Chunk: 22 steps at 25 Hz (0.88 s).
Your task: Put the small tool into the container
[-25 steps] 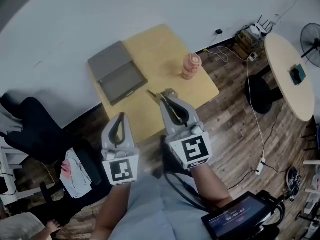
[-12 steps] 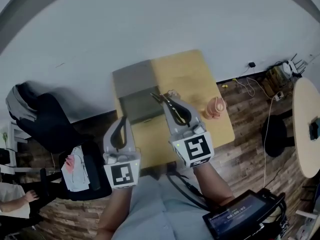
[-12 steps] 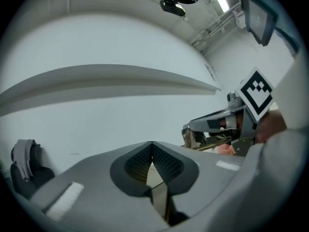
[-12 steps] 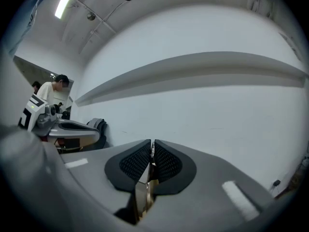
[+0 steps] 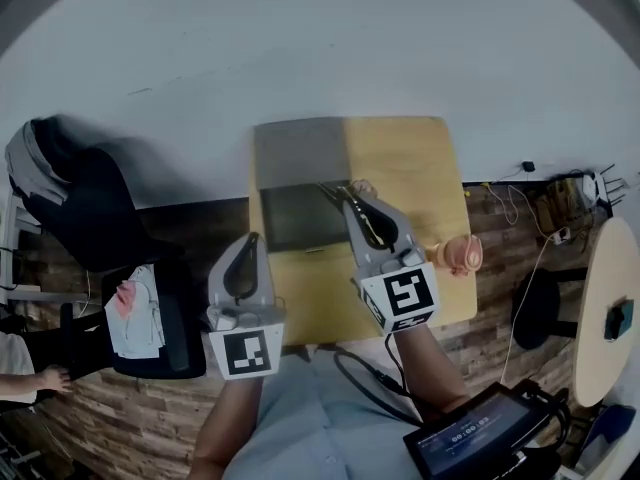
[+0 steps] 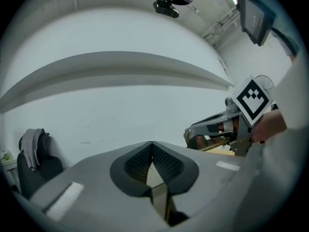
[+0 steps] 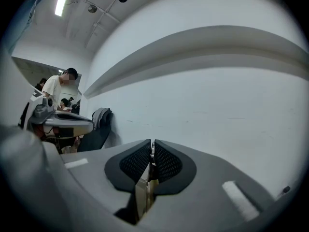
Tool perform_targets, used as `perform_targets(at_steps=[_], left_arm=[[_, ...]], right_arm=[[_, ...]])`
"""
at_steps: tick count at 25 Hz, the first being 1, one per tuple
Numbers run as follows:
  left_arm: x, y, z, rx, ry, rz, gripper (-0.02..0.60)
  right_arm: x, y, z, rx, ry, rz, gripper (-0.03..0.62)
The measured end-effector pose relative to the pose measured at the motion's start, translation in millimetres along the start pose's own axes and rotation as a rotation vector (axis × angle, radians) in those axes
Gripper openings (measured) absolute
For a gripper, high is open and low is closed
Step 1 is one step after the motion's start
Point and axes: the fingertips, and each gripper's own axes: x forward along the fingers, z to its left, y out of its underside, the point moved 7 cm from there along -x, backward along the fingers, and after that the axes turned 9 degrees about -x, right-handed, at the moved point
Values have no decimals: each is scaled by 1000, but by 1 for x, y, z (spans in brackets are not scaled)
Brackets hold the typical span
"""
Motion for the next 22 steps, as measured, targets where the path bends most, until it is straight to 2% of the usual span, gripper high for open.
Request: perform_targets(at_steps=[8,18,22], left_arm=[[29,34,36,-38,-27,86,9],[56,79,70,-12,-7,191,9],[65,99,76,-2,17,241,9]], right_arm=[[60,36,18,30,-83,102,26],[109,92,39,95,-125,175,26],[125,111,44,78,-133,198,26]])
